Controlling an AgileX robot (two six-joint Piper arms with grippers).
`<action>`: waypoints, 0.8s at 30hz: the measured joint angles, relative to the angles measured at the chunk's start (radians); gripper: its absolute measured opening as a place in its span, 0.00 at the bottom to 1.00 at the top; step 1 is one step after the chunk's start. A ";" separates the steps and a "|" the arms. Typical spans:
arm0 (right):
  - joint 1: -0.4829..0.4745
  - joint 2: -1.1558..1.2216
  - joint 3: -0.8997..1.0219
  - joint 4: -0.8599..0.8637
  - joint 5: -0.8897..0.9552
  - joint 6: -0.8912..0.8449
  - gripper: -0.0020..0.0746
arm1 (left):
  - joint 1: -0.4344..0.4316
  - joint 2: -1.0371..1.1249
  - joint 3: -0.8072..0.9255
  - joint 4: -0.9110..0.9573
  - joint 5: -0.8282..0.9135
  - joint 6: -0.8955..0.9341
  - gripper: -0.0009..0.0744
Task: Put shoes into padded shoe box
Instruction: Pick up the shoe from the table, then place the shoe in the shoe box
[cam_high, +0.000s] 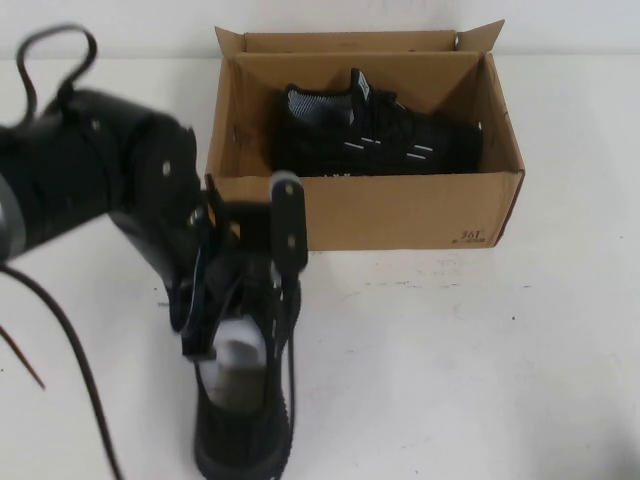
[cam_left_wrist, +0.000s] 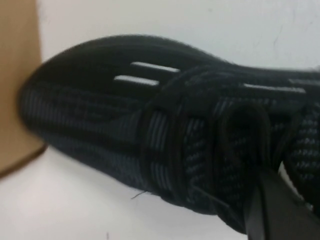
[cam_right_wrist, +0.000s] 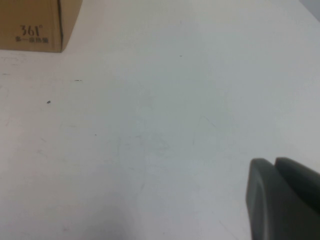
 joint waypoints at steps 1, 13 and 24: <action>0.000 0.000 0.000 0.000 0.000 0.000 0.02 | 0.000 0.000 -0.027 0.007 0.030 -0.041 0.03; 0.000 0.000 0.000 0.000 0.000 0.000 0.02 | -0.099 0.004 -0.384 0.031 0.269 -0.575 0.02; 0.000 0.000 0.000 0.000 0.000 0.000 0.02 | -0.111 0.131 -0.747 0.068 0.189 -1.137 0.02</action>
